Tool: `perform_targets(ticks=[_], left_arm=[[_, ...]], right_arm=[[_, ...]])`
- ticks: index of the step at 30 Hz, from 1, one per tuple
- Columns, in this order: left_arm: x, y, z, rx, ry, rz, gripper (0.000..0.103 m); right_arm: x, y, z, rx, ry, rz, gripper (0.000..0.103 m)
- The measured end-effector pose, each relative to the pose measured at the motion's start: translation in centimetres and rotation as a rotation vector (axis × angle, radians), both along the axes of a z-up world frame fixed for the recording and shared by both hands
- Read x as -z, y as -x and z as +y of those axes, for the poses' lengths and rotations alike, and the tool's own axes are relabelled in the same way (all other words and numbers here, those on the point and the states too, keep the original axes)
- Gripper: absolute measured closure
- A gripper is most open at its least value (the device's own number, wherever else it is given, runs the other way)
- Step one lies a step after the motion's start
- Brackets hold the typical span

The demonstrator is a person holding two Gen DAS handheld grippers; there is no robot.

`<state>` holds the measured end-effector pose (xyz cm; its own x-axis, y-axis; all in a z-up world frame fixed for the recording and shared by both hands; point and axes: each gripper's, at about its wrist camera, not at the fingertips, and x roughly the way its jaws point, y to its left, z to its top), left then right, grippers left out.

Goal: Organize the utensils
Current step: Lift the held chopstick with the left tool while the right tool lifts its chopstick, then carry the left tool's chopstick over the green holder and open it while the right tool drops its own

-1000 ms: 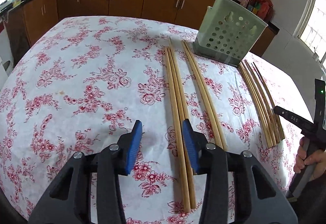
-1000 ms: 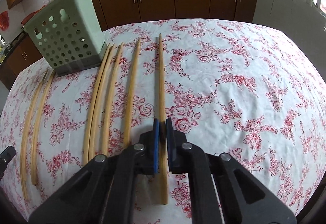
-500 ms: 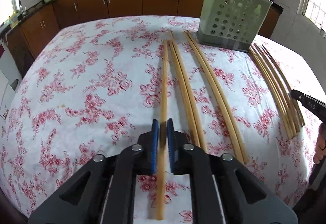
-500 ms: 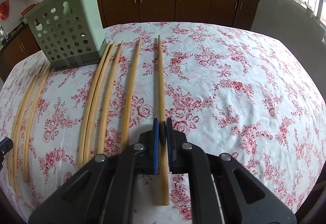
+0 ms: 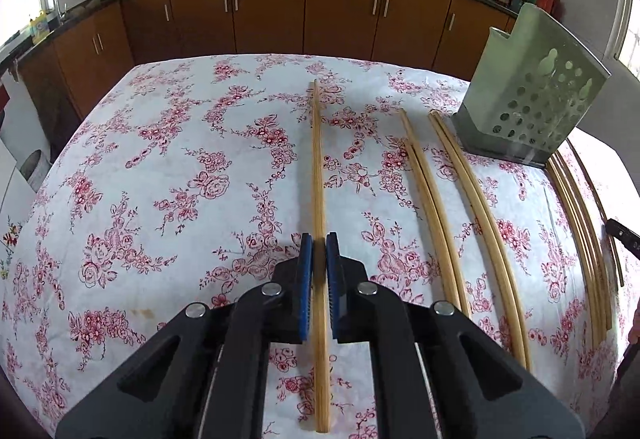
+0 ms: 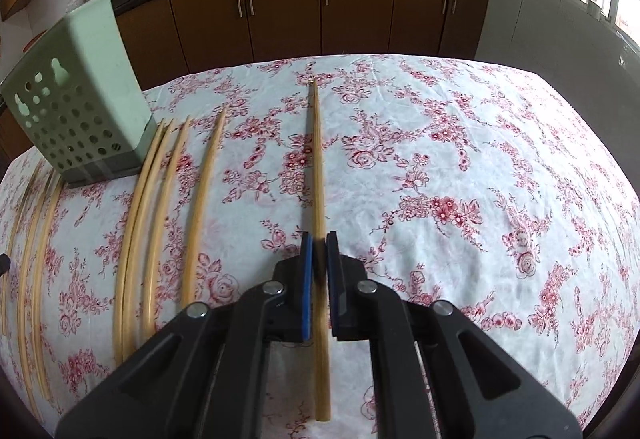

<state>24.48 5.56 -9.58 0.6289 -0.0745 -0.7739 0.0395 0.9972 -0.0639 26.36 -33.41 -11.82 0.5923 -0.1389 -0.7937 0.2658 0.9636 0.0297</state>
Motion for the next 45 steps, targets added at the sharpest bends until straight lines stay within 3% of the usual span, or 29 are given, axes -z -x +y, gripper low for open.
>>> perform_targets(ticks=[6,22,26,38,45], left_arm=[[0.1,2.5,0.5,0.018,0.054,-0.003,0.095],[-0.1,6.3,0.3,0.014,-0.003,-0.005,0.095],[-0.4,6.8,0.4,0.009,-0.009,-0.004,0.095],[-11.1,7.0,2.8,-0.067,0.094,-0.29,0.095],[-16.0,5.4,3.8,-0.121,0.134,-0.394,0.096]], right_arm=[[0.2,1.3,-0.2,-0.014,-0.008,-0.007,0.094],[0.2,4.5,1.1,-0.037,-0.001,-0.011,0.095],[-1.2,6.0,1.2,-0.034,0.012,-0.066,0.095],[-10.4,8.1,-0.9,-0.007,0.056,-0.338,0.095],[-14.3,7.8,-1.9,0.006,0.025,-0.444,0.095]])
